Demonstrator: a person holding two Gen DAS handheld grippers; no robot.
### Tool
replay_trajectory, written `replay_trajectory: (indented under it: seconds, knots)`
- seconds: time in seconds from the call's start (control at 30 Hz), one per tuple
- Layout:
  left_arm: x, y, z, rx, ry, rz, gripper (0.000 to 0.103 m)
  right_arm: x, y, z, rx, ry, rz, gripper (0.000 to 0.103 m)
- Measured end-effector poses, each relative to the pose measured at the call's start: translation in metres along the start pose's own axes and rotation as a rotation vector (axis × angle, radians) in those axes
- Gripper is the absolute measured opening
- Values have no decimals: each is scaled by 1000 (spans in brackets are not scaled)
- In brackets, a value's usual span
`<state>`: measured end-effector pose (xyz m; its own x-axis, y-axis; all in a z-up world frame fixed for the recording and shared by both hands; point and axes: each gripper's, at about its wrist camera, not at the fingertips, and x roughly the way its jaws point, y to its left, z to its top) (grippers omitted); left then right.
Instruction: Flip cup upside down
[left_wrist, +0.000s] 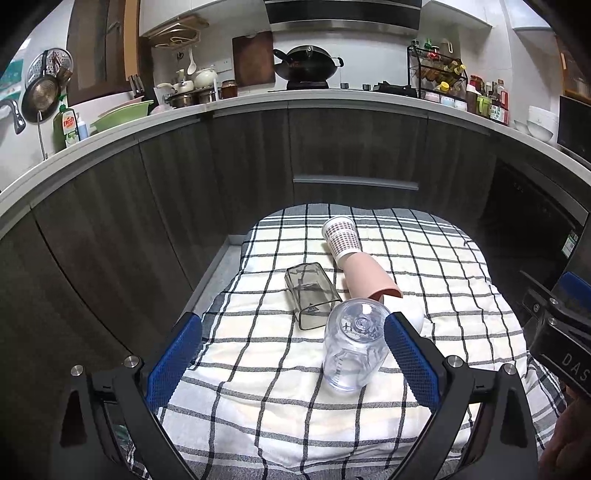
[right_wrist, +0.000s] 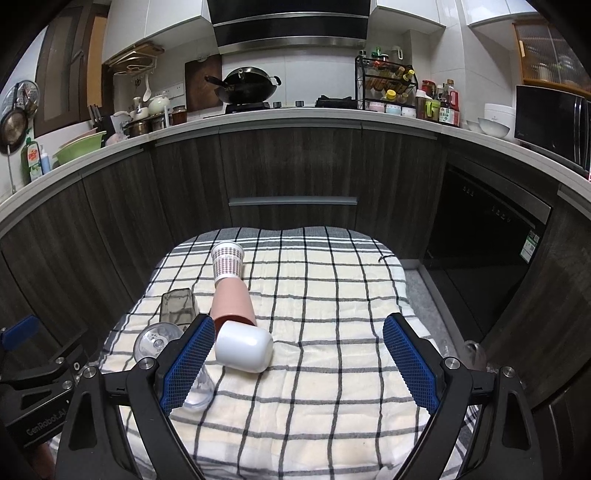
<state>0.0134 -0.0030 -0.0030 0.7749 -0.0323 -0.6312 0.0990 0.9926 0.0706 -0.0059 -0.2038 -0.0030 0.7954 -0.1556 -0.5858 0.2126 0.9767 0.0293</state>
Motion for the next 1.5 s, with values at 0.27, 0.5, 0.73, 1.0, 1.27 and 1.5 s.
replay_trajectory:
  seconds: [0.27, 0.5, 0.73, 1.0, 1.27, 1.5]
  knots:
    - [-2, 1, 0, -4, 1, -8, 101, -2, 1, 1, -2, -10, -2, 92]
    - [-1, 0, 1, 1, -4, -8, 101, -3, 2, 1, -3, -11, -2, 92]
    - [-1, 0, 2, 3, 0, -15, 101, -3, 2, 2, -2, -12, -1, 92]
    - [-2, 1, 2, 4, -4, -16, 101, -4, 2, 2, -1, -15, -3, 92]
    - [-4, 2, 3, 3, -9, -21, 101, -7, 2, 3, 1, -21, -4, 92]
    - [-8, 1, 3, 7, -27, -22, 101, -10, 2, 5, 6, -31, -7, 92]
